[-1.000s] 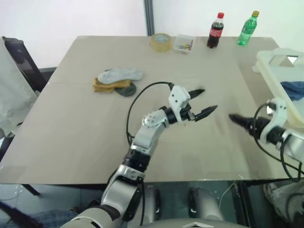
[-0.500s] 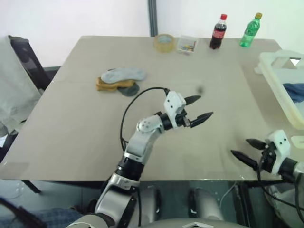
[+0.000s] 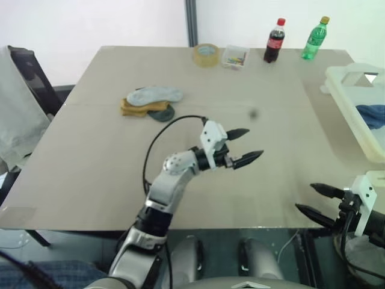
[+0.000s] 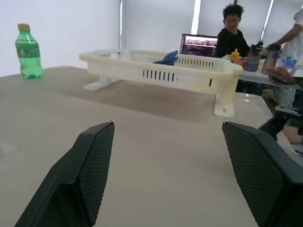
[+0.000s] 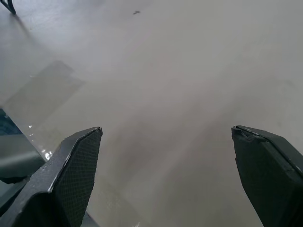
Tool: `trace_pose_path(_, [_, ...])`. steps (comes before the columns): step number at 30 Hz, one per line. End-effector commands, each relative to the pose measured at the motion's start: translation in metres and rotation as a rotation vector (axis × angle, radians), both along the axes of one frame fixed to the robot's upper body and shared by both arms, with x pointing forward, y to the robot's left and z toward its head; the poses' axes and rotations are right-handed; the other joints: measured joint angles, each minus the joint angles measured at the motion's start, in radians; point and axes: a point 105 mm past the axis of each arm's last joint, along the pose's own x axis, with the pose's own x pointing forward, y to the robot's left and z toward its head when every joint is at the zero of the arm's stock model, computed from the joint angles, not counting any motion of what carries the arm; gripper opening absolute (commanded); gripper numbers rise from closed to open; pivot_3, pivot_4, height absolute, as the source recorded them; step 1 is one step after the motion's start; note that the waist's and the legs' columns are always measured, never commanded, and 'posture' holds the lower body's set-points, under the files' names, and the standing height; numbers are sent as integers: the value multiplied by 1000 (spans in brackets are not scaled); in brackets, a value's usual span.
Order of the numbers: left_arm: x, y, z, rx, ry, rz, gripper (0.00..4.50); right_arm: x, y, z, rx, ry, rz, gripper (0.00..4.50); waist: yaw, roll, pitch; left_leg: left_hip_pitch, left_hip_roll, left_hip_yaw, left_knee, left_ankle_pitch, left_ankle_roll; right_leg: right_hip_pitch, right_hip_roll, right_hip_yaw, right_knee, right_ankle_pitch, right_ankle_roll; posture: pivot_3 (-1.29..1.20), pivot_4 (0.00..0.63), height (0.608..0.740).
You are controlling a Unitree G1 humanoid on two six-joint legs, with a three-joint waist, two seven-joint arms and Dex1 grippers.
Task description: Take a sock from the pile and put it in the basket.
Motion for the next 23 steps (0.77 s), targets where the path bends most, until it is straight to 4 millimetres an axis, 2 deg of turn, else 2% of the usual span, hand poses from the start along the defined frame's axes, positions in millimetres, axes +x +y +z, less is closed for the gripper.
trace_pose_path(1, [-13,18,10,-9,11,-11,3886,-2,8,13,18,-56,43,4455,0,0,0,0,0,0,0,0,0,0,0,0,0,0,0,0,150,740])
trace_pose_path(4, [-18,40,0,59,55,27,3886,-2,8,17,22,-66,59,4455,0,0,0,1,0,0,0,0,0,1,0,0,0,0,0,0,150,740])
trace_pose_path(9, [-28,83,-29,182,169,121,3886,-7,5,21,11,-81,90,4455,0,0,0,2,1,0,0,0,0,1,0,0,0,0,0,0,150,740])
trace_pose_path(17, [-51,131,-69,311,278,254,3886,2,1,29,28,-116,94,4455,1,0,0,5,2,1,0,0,0,4,-2,0,0,-1,0,0,150,740])
trace_pose_path(20, [-59,142,-75,341,284,275,3886,0,-2,26,14,-101,119,4455,1,0,0,8,2,1,-1,0,-1,6,-3,0,0,-1,0,0,150,740])
trace_pose_path(23, [-60,148,-68,310,277,309,3886,1,-4,25,8,-96,127,4455,0,0,0,12,2,1,-2,-1,-1,8,-4,0,0,-1,1,0,150,740])
